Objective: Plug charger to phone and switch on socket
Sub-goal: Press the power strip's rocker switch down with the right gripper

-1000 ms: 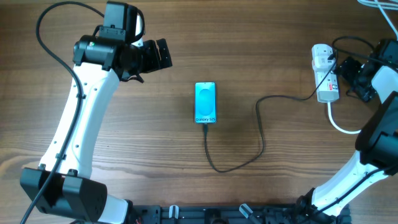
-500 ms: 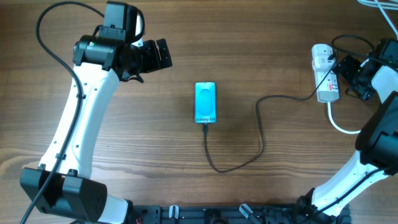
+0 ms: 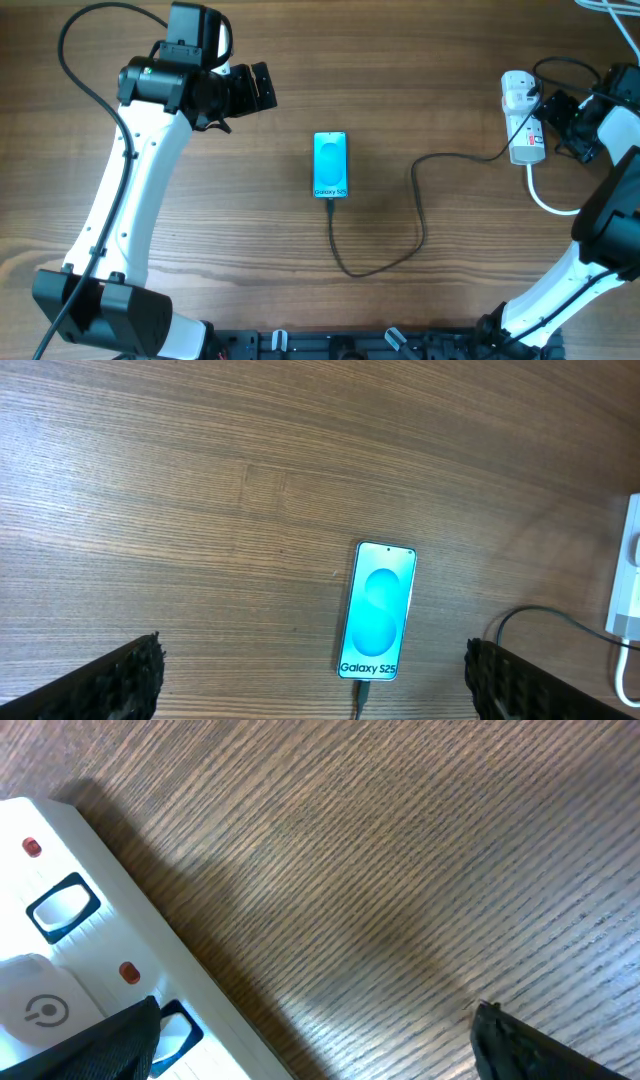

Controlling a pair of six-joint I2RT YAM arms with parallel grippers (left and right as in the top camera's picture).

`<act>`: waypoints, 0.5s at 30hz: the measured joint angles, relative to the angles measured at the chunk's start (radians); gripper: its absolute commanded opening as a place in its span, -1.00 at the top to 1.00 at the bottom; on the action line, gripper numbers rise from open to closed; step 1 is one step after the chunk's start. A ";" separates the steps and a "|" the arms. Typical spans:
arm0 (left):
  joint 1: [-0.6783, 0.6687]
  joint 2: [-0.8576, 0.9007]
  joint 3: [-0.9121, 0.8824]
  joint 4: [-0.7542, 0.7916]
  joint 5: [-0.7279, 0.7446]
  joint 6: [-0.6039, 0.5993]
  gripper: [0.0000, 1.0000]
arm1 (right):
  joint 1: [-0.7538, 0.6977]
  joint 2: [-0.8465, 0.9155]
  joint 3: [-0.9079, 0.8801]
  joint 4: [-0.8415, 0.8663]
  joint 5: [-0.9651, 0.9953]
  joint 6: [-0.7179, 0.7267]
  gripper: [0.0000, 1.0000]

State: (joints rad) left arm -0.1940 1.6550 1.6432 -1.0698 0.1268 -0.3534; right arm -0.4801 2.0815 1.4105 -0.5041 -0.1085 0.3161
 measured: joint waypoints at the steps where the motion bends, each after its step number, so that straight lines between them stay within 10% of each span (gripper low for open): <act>1: 0.000 0.000 0.000 0.000 0.000 0.000 -1.00 | -0.002 0.002 0.000 0.000 -0.005 0.000 -1.00; 15: 0.000 0.000 0.000 0.000 0.000 0.000 -1.00 | -0.011 0.002 0.000 -0.017 -0.030 0.008 -0.99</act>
State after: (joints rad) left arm -0.1940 1.6550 1.6432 -1.0698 0.1268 -0.3534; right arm -0.4908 2.0834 1.4109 -0.5209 -0.1383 0.3241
